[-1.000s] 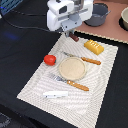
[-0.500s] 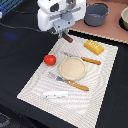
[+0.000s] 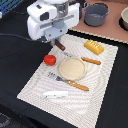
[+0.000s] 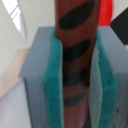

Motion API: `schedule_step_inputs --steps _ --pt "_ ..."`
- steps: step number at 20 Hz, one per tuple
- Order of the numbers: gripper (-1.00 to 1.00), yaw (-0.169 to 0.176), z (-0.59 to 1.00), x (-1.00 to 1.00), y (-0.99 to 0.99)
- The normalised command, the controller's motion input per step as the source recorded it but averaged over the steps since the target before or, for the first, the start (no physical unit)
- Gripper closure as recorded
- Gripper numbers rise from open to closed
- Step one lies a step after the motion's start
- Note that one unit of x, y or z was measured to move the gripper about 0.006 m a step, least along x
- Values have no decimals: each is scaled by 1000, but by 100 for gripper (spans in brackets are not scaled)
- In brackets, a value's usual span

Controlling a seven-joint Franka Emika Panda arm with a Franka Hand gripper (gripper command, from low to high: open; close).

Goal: Interact with the objects in diverse but meaningful ways.

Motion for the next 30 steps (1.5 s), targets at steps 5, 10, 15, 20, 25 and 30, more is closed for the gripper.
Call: schedule_step_inputs --steps 5,10,15,20,25,30 --pt "100 0 -60 -287 -844" --pt "100 0 -110 -236 -830" --pt "100 24 -145 -73 -707" --pt "100 38 -237 -63 -660" --pt "100 63 -41 259 -448" --pt "100 66 -90 271 -333"
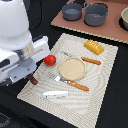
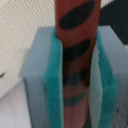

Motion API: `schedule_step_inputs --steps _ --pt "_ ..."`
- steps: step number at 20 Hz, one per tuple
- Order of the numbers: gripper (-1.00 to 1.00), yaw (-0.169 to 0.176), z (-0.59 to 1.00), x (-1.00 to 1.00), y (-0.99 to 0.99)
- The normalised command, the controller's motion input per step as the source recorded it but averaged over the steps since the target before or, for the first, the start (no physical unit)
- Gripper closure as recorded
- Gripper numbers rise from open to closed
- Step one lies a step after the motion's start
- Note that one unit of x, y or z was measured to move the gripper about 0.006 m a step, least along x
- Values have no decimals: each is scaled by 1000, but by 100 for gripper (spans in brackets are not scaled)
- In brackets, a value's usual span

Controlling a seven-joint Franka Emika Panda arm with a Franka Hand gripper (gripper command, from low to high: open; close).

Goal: Interact with the objects in diverse but meaningful ways.

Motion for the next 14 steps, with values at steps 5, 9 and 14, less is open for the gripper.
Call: schedule_step_inputs --steps 5,9,14 --pt "100 51 -45 365 -263" --pt "100 43 -144 235 -297" --pt "100 8 -233 8 -411"
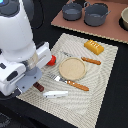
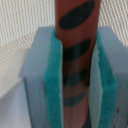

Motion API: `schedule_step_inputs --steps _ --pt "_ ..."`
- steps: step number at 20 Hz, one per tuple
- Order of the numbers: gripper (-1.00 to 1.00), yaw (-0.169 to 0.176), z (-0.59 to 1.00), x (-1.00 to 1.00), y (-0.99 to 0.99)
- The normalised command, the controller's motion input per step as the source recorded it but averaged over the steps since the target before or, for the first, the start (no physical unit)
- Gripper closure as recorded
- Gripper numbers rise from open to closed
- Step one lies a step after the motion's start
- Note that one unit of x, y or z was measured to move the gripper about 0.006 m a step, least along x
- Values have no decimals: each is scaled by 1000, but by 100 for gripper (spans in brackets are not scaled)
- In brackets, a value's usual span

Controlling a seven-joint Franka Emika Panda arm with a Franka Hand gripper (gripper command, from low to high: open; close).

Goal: Interact with the objects in diverse but meaningful ways.

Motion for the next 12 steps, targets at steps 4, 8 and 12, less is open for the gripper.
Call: schedule_step_inputs --steps 4,8,12 --pt "100 1 -343 -121 -357" --pt "100 9 -385 -163 -296" --pt "100 29 -306 -38 -24"
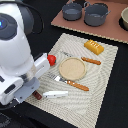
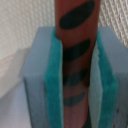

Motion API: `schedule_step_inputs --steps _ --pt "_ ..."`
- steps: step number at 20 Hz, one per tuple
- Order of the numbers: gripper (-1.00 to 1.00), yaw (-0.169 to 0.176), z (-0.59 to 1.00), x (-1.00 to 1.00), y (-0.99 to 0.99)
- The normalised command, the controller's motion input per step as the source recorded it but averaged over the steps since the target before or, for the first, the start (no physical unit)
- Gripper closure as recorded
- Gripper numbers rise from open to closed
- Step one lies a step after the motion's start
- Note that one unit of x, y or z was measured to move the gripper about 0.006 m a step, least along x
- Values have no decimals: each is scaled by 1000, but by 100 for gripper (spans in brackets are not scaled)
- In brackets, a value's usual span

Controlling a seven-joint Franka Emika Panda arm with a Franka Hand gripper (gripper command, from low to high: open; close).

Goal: Interact with the objects in diverse but meaningful ways.

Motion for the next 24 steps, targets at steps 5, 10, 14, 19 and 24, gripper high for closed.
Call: schedule_step_inputs --steps 5,10,14,19,24 --pt "-100 72 -22 140 294" --pt "-100 84 360 219 305" --pt "-100 79 416 151 301" --pt "-100 87 477 140 354" --pt "-100 98 493 203 426"
